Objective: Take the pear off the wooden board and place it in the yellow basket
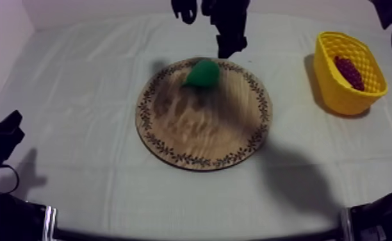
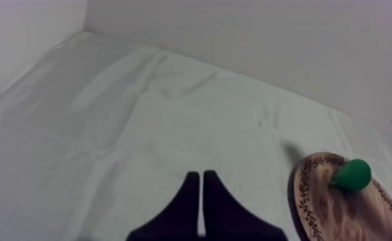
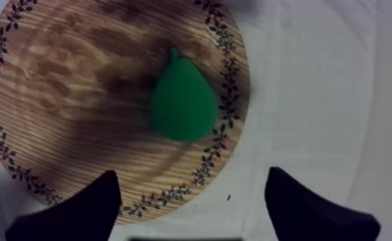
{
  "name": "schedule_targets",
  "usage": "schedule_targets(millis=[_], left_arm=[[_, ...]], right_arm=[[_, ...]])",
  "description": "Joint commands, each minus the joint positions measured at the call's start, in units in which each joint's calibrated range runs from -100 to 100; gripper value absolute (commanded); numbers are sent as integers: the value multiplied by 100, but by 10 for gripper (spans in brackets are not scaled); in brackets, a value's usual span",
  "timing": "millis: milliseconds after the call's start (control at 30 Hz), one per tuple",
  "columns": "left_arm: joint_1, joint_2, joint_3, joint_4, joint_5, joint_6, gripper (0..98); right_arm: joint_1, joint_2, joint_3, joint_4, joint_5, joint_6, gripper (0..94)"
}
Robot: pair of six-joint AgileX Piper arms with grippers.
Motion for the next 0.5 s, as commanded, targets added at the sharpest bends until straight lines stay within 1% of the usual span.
schedule_targets(millis=[0,233,467], left_arm=[[0,0,0,-1,-1,0,1],[0,0,0,-1,-1,0,1],[0,0,0,-1,-1,0,1]], right_arm=[[-18,34,99,9,-98,-12,665],[-110,251,350,12,-414,-43,662],[-140,596,200,36,-509,-16,658]])
